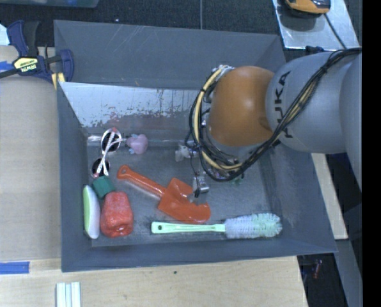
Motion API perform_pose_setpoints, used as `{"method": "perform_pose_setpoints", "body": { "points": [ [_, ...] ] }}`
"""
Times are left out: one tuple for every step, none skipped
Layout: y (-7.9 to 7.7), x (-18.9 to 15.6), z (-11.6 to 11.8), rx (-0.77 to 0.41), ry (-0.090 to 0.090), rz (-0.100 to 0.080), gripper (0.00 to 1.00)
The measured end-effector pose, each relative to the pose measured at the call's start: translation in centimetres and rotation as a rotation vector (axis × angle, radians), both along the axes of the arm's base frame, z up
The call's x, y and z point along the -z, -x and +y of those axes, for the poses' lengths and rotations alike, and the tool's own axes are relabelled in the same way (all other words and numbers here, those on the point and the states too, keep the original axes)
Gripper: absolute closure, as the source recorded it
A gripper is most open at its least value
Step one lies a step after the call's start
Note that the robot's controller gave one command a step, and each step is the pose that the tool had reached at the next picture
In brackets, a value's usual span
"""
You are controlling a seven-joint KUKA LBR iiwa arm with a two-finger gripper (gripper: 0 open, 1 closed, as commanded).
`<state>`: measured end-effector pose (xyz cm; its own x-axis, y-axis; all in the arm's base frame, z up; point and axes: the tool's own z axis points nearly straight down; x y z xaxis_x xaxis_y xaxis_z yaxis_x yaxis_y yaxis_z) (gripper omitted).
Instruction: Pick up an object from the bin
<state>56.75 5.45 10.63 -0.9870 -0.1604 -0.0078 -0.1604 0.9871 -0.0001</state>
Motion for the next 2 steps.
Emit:
{"method": "perform_pose_setpoints", "body": {
  "points": [
    [0.1, 3.1, -0.2, 0.206, -0.001, -0.002, 0.00],
    [3.6, 2.8, 2.7, 0.134, -0.001, -0.004, 0.00]
  ]
}}
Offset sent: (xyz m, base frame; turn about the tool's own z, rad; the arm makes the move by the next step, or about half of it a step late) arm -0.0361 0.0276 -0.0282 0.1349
